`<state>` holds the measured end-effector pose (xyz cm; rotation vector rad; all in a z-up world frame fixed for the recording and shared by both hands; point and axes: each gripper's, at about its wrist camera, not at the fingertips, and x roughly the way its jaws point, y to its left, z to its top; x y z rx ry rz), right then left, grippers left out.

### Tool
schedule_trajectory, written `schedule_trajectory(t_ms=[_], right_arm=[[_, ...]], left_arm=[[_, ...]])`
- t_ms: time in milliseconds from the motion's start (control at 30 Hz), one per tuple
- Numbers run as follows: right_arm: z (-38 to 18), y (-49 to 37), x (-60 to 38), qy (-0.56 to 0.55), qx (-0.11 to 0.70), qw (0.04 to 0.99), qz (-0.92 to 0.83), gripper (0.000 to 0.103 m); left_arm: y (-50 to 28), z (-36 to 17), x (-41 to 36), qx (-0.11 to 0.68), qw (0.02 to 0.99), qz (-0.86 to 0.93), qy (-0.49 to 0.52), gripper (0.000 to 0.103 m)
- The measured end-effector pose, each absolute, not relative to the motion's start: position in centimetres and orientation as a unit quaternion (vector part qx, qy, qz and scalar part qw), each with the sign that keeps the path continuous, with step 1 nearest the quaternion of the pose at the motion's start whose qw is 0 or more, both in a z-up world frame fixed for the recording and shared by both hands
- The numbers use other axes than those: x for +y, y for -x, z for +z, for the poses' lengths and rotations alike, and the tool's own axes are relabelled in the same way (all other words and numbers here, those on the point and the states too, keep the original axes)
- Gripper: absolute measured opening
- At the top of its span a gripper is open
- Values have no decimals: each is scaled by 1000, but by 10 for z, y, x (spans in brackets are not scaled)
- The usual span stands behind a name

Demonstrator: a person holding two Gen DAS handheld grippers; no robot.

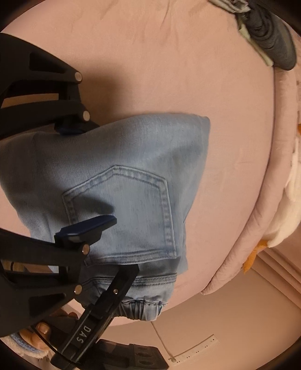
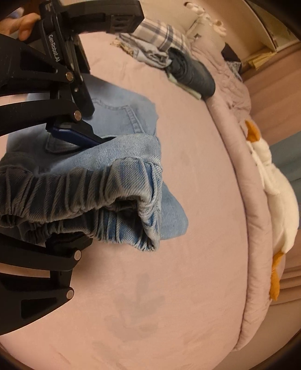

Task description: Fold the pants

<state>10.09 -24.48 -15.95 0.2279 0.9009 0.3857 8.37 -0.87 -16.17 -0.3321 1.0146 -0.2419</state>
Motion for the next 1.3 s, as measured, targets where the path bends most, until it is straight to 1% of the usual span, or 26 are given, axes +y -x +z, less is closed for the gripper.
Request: schedule_trajectory(t_ms=[400,667,1300], right_arm=[[-136,-101,-201,-108,394,880,242,63],[-127,-114,-172,-93,376,883,267,63],[-124,-150,-131,-84,371,878,289,63]], left_arm=[[-74,-143,37,441,876,-81,178,56],[-89,-137,61,429,884,-61,178,56],[-128,-136,97,420,891,-31,167,56]])
